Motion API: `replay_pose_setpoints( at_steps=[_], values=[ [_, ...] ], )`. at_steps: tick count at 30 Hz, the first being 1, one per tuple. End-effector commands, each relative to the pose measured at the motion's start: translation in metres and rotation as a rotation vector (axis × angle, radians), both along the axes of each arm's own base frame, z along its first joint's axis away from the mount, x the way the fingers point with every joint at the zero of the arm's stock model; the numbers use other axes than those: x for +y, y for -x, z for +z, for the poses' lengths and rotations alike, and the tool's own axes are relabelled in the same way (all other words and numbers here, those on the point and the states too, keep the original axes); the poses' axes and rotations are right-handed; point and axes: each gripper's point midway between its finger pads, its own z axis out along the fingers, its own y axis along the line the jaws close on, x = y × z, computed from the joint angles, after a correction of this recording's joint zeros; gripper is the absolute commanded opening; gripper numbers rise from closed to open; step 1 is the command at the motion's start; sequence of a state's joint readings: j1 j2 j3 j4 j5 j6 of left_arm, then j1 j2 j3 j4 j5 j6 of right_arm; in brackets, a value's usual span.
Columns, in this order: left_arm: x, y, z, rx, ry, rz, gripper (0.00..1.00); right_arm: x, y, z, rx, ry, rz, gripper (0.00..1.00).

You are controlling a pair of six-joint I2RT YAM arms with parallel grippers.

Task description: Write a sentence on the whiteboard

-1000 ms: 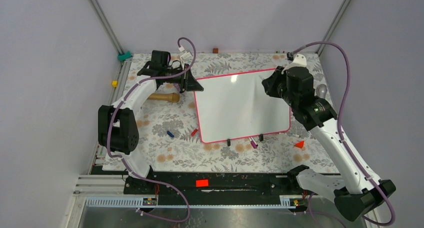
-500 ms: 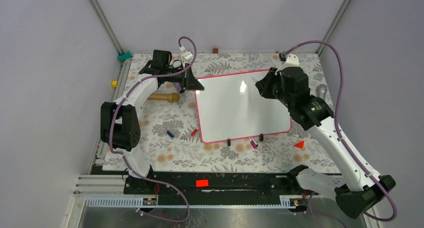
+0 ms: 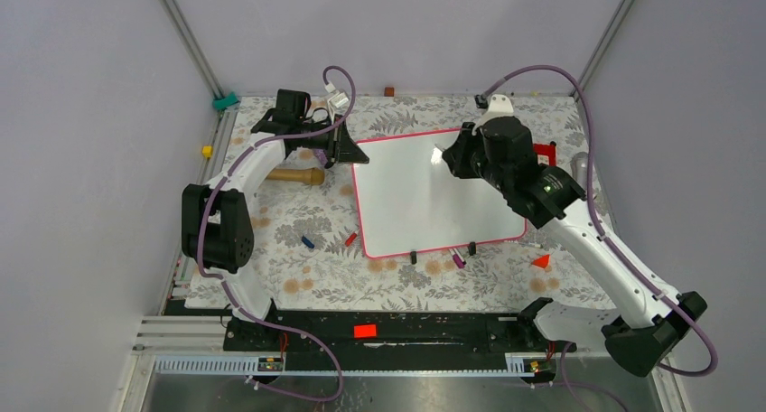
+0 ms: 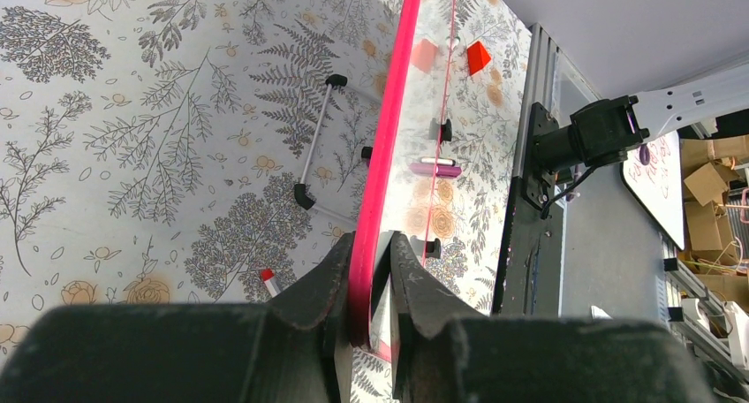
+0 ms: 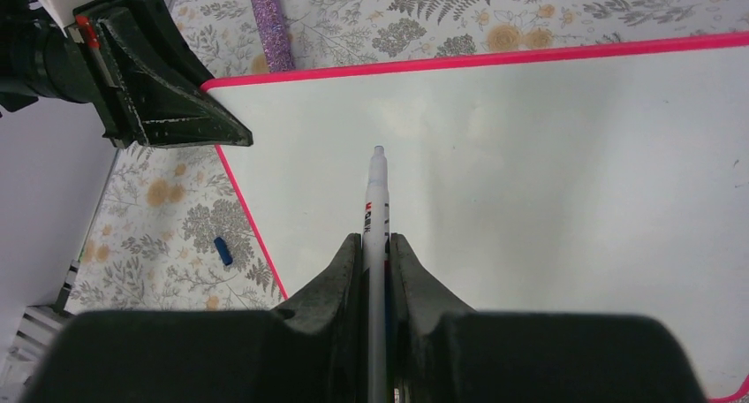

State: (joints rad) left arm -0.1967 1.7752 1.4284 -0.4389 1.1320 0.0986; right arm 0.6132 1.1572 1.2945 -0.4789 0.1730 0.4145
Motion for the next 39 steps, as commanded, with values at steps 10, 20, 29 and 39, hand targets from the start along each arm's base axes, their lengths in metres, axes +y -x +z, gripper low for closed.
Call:
replay_pose_setpoints(
  at_steps=[10, 20, 29, 39],
  values=[
    [0.007, -0.014, -0.048, -0.075, -0.182, 0.036, 0.07, 0.031, 0.004, 0.037, -0.152, 0.077, 0.033, 0.0],
    [0.007, -0.014, -0.046, -0.083, -0.183, 0.038, 0.07, 0.033, 0.006, 0.032, -0.164, 0.076, 0.042, 0.0],
    [0.006, -0.014, -0.043, -0.081, -0.178, 0.039, 0.08, 0.028, 0.005, 0.035, -0.211, 0.115, 0.056, 0.0],
    [0.007, -0.012, -0.036, -0.111, -0.176, 0.036, 0.07, 0.063, 0.017, 0.022, -0.136, -0.038, 0.169, 0.0]
  ],
)
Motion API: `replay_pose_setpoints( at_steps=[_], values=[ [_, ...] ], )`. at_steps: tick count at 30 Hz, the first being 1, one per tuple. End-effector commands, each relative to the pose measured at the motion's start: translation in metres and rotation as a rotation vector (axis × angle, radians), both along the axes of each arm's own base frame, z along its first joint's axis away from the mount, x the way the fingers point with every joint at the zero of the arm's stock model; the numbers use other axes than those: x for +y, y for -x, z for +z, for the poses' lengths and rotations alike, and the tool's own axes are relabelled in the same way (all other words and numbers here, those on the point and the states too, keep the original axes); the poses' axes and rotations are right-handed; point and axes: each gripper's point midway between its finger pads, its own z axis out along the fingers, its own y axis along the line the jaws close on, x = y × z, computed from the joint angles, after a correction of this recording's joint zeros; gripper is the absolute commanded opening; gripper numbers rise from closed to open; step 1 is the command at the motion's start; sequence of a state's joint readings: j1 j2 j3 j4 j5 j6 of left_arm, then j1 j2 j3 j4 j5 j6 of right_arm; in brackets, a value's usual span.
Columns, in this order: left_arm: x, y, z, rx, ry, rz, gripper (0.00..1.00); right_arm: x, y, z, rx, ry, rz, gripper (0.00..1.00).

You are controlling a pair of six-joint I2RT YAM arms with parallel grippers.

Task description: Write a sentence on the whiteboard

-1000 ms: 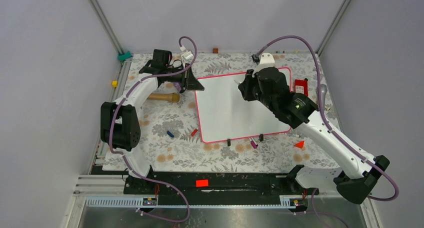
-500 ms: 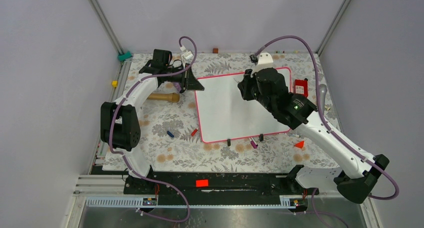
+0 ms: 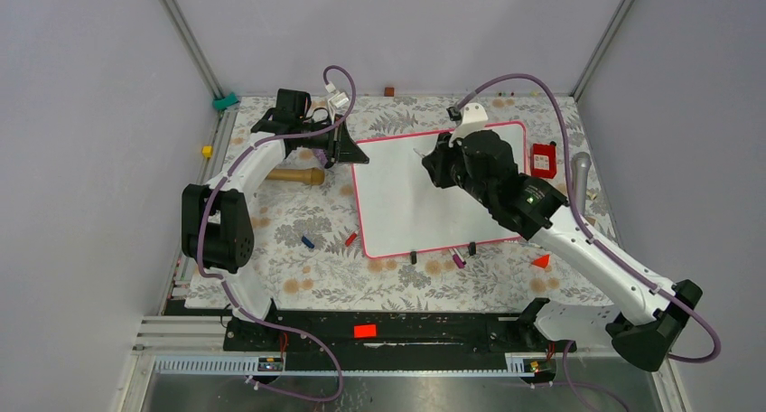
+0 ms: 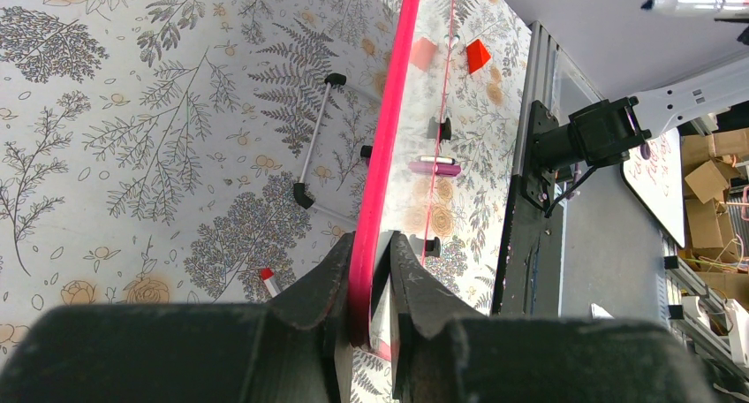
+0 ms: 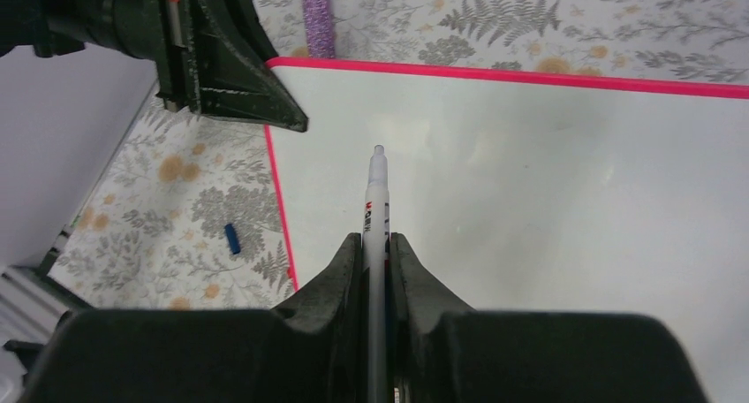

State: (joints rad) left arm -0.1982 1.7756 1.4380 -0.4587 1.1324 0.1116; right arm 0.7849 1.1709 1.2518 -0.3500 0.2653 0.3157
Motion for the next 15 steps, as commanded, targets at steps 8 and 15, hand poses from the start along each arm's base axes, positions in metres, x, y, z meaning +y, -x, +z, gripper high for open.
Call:
replay_pose_setpoints(
  at_steps=[8, 15],
  values=[
    [0.008, -0.014, -0.037, -0.113, -0.179, 0.048, 0.07, 0.025, 0.001, 0.014, 0.021, 0.031, 0.086, 0.0],
    [0.008, -0.015, -0.037, -0.114, -0.181, 0.049, 0.07, 0.034, -0.001, 0.011, -0.052, 0.26, 0.073, 0.0]
  ],
)
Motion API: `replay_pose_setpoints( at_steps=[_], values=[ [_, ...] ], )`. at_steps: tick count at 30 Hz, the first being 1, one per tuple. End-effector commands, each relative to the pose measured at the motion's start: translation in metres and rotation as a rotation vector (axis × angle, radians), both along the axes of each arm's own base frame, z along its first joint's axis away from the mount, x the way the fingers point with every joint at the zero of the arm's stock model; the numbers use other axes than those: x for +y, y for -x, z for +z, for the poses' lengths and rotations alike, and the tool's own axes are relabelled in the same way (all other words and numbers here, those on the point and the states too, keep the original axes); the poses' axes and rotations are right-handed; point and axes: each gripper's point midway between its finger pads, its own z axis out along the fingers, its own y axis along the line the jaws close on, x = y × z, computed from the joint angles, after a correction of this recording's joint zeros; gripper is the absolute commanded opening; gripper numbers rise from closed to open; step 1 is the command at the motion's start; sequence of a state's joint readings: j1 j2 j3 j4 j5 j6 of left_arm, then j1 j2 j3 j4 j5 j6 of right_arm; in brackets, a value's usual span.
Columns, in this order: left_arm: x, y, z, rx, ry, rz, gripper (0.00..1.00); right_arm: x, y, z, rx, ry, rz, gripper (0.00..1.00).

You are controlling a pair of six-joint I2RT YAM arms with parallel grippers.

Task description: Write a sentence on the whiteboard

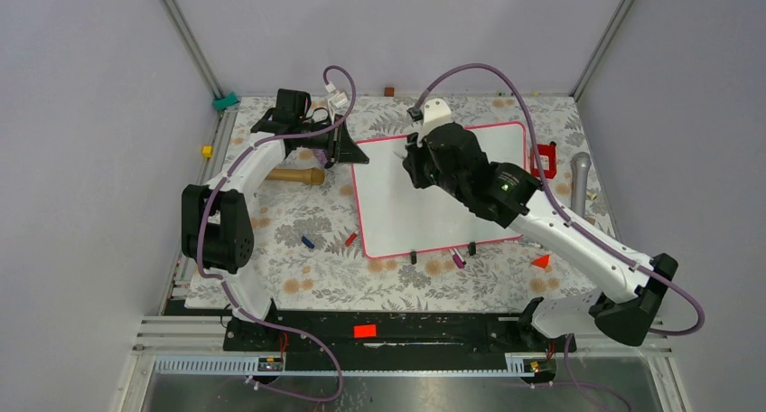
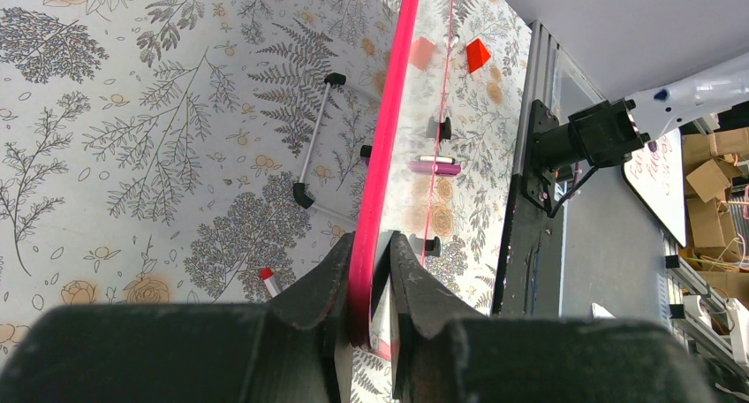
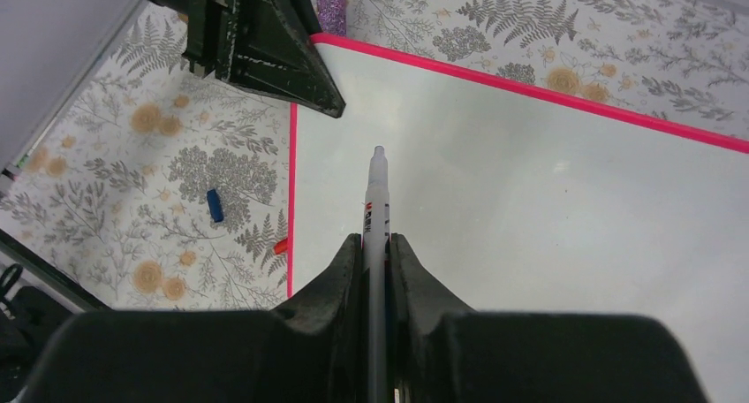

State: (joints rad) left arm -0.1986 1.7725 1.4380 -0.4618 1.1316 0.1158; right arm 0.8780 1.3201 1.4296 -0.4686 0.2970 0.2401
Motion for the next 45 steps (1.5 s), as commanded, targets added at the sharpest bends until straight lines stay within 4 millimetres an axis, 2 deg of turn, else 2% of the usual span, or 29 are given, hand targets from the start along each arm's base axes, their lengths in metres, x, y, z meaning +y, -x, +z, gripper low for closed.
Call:
replay_pose_setpoints(
  at_steps=[1, 20, 32, 45],
  values=[
    [0.008, -0.015, -0.038, -0.109, -0.18, 0.051, 0.07, 0.0, -0.005, 0.012, -0.078, 0.126, -0.011, 0.0],
    [0.008, -0.015, -0.039, -0.106, -0.182, 0.052, 0.08, 0.054, -0.028, -0.006, -0.044, 0.141, 0.06, 0.0],
    [0.009, -0.016, -0.04, -0.106, -0.187, 0.058, 0.08, 0.065, -0.042, -0.013, -0.06, 0.162, 0.041, 0.0],
    [0.009, -0.015, -0.039, -0.1, -0.186, 0.06, 0.08, 0.064, -0.054, -0.016, -0.086, 0.209, 0.007, 0.0]
  ],
)
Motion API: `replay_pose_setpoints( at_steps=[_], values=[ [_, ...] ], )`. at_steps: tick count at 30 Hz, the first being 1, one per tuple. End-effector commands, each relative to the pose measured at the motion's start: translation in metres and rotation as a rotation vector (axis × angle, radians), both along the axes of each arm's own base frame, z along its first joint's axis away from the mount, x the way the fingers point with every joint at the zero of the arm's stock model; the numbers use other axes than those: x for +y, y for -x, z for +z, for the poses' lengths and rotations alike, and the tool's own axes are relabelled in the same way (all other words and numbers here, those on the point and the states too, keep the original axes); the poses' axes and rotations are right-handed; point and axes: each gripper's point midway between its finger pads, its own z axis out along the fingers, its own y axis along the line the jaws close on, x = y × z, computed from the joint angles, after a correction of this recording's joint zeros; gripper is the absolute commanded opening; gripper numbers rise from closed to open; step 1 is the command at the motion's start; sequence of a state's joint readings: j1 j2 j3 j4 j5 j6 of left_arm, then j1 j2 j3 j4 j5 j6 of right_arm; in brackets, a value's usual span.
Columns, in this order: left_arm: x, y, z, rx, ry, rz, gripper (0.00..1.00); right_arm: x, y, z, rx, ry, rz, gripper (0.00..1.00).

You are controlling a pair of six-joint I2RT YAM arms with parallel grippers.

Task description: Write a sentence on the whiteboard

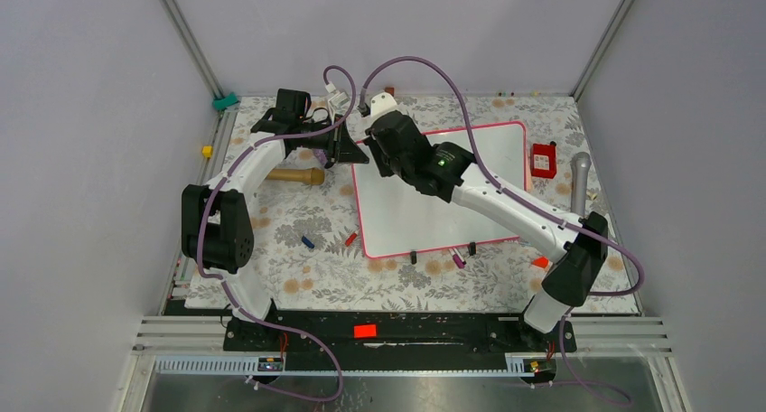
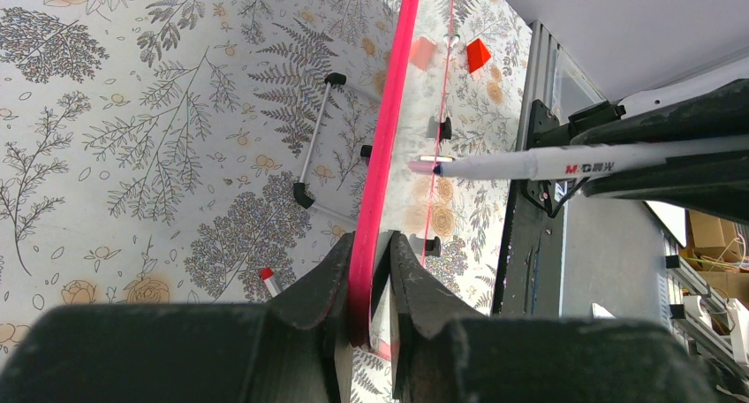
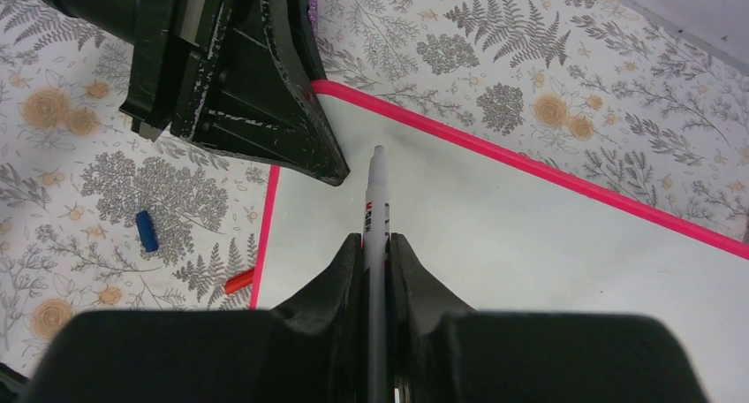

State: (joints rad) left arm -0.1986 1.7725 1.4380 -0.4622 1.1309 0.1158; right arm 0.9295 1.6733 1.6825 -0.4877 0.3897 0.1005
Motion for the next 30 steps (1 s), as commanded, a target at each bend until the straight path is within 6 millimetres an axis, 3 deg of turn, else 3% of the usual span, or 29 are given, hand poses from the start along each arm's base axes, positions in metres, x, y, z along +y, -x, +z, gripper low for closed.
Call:
replay_pose_setpoints(
  at_steps=[1, 19, 30],
  values=[
    [0.008, -0.015, -0.039, -0.101, -0.185, 0.059, 0.08, 0.002, -0.007, 0.02, -0.064, -0.018, -0.023, 0.0],
    [0.009, -0.015, -0.039, -0.106, -0.185, 0.056, 0.08, 0.004, -0.013, -0.001, -0.04, 0.037, -0.041, 0.0],
    [0.008, -0.015, -0.039, -0.107, -0.185, 0.055, 0.08, -0.006, 0.002, -0.018, 0.014, 0.044, -0.03, 0.0]
  ],
)
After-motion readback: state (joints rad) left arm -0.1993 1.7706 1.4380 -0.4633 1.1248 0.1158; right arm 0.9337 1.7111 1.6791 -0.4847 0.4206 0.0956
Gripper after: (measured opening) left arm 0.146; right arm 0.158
